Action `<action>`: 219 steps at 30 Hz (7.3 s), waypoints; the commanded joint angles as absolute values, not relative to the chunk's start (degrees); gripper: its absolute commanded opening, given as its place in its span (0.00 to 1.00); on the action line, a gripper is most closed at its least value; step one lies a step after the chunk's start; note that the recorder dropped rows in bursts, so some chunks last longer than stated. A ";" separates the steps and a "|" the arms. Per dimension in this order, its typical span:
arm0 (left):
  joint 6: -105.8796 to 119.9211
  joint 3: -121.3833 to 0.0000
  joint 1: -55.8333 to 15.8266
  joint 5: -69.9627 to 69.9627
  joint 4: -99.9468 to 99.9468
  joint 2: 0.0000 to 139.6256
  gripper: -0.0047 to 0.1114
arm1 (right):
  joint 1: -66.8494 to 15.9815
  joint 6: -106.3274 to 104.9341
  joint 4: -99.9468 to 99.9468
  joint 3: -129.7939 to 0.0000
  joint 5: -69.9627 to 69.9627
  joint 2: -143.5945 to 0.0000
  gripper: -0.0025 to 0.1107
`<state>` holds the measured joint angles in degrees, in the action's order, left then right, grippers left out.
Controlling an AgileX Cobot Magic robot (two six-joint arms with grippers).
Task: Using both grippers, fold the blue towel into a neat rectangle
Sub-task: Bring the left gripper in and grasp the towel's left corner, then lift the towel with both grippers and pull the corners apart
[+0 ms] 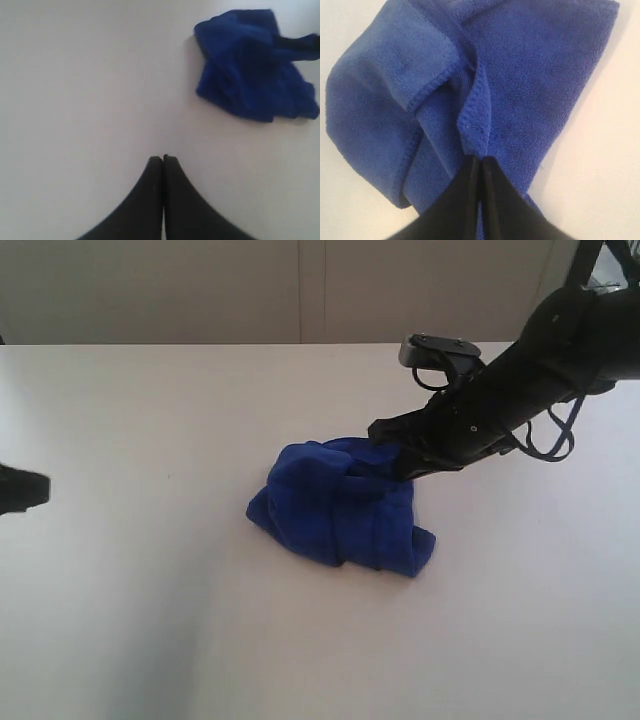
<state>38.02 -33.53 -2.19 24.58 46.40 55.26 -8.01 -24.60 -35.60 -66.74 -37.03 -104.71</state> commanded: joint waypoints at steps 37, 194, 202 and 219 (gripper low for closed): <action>49.22 -83.53 -29.29 26.74 68.83 119.95 0.04 | -4.57 -14.80 -36.24 -66.60 -30.82 -109.88 0.02; -0.40 -65.62 -32.65 34.46 0.78 57.40 0.04 | -2.34 -7.22 -2.56 -55.20 -34.69 -59.92 0.02; -1.57 -59.79 -32.65 38.04 0.78 40.83 0.04 | -2.34 -7.12 -2.56 -54.51 -40.93 -48.73 0.02; -21.20 -53.91 -32.65 47.68 -19.98 22.96 0.04 | -2.34 -4.28 -0.86 -53.67 -54.04 -30.38 0.02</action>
<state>-11.78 -57.51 -32.71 46.28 -10.14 21.88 -2.80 -6.34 -2.46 -54.72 -54.85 -28.18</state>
